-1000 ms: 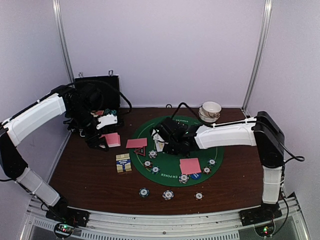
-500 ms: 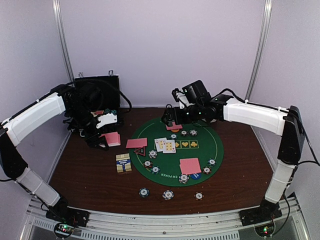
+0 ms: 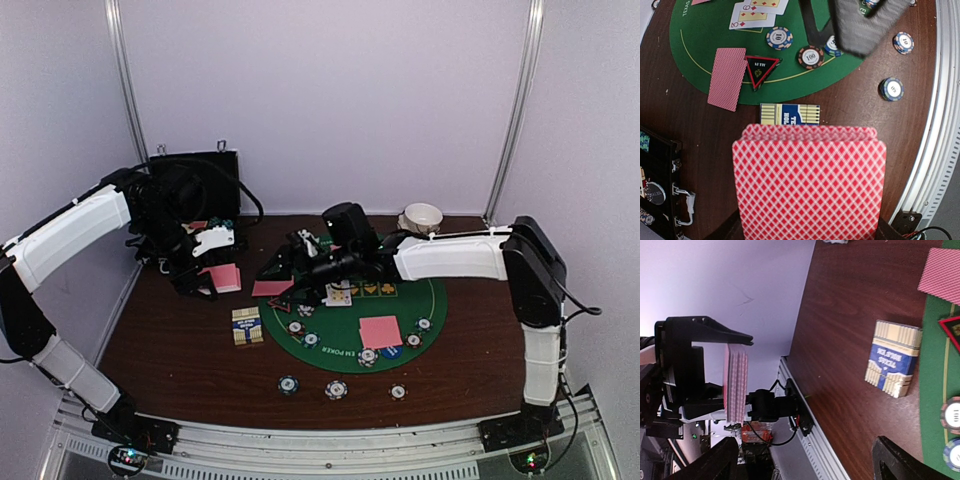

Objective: Distribute texas hold em gaming equipment

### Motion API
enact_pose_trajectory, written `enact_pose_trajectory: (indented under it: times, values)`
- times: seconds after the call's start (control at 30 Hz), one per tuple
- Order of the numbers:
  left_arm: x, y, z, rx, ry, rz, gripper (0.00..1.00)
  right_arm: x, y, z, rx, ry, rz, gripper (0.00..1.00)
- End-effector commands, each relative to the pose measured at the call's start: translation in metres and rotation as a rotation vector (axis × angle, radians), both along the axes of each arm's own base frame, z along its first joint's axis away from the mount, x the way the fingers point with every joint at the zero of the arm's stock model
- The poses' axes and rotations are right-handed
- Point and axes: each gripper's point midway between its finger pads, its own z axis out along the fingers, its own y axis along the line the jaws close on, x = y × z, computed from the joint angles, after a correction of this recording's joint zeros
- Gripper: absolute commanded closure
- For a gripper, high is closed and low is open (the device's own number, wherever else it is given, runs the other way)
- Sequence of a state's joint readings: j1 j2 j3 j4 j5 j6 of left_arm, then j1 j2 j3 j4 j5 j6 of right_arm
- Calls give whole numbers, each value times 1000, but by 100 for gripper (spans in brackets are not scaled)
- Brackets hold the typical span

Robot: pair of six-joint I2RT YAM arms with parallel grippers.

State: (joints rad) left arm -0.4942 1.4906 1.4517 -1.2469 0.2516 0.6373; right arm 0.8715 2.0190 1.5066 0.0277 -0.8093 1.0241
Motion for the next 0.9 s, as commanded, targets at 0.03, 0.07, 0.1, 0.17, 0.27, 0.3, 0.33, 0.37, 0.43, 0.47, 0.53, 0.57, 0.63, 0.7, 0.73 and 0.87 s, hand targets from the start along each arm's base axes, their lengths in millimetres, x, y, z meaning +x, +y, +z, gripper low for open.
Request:
enact_pose_trajectory:
  times: [0.03, 0.07, 0.1, 0.17, 0.27, 0.3, 0.33, 0.37, 0.43, 0.47, 0.53, 0.57, 0.63, 0.7, 0.73, 0.87]
  values:
    - [6, -6, 16, -50, -33, -1, 100, -15, 35, 36, 176, 67, 78, 6]
    - [6, -6, 15, -50, -32, 0, 100, -16, 39, 37, 187, 75, 83, 7]
    - [6, -6, 16, -50, -33, 0, 100, -16, 42, 39, 201, 78, 87, 8]
    - [6, -6, 16, -51, -32, -2, 100, -16, 47, 42, 221, 85, 90, 9]
    - [6, -6, 16, -52, -31, -3, 100, -14, 53, 44, 239, 96, 89, 10]
    - [6, -6, 15, -51, -30, -3, 100, -14, 54, 44, 243, 100, 91, 10]
    - [6, -6, 15, -52, -30, -3, 100, -13, 56, 43, 244, 106, 90, 10]
    - [6, -7, 15, -53, -30, -4, 100, -13, 58, 42, 247, 110, 92, 10]
    - [5, -7, 16, -55, -29, -4, 100, -13, 63, 43, 252, 116, 98, 11]
    - [6, -7, 15, -55, -26, -4, 100, -13, 66, 44, 258, 115, 101, 11]
    - [6, -7, 16, -56, -28, -5, 100, -14, 72, 46, 264, 116, 113, 11]
    - [6, -7, 16, -56, -29, -5, 100, -15, 75, 45, 264, 119, 118, 11]
    - [6, -7, 16, -56, -30, -4, 100, -17, 81, 45, 264, 122, 130, 12]
    - [6, -8, 16, -59, -30, -4, 100, -18, 86, 46, 267, 123, 137, 12]
    - [6, -8, 16, -59, -29, -4, 100, -18, 89, 43, 263, 127, 140, 13]
    - [5, -7, 16, -58, -31, -5, 100, -21, 96, 41, 260, 134, 154, 14]
